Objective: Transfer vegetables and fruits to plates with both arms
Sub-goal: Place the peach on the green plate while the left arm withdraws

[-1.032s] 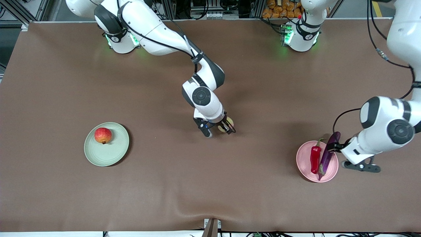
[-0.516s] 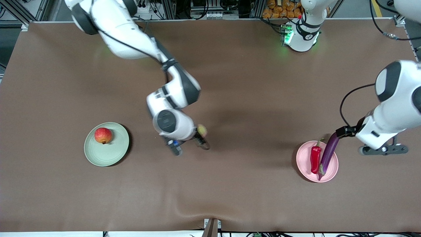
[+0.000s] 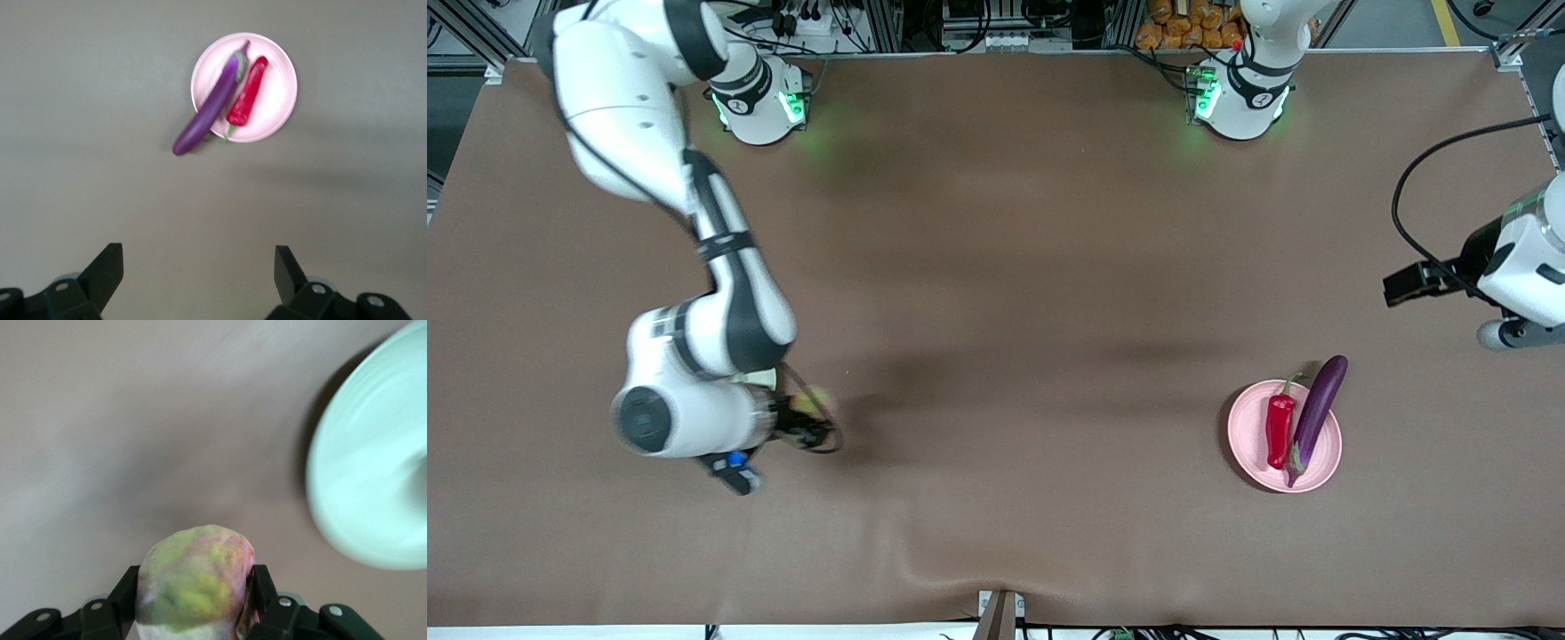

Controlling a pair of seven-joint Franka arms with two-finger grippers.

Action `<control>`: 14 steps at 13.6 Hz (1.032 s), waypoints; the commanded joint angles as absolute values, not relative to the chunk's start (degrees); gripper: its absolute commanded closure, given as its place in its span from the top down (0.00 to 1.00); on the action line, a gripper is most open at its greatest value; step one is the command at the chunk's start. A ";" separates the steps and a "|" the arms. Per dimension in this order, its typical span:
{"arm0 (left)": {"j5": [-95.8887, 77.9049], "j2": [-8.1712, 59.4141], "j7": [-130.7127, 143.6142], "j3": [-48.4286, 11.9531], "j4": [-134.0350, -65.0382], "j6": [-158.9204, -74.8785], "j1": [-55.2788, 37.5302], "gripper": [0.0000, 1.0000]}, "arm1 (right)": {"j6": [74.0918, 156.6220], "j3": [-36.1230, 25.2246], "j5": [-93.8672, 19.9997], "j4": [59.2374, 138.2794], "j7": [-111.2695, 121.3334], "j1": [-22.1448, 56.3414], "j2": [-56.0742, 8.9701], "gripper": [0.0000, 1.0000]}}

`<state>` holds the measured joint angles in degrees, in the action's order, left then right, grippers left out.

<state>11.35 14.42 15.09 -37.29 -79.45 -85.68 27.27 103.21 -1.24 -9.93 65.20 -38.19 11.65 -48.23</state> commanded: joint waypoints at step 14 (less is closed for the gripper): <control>1.23 -1.39 14.41 -3.88 -87.61 -83.41 -2.79 1.00 | 104.06 0.61 -6.68 71.11 -15.38 1.50 -47.11 1.00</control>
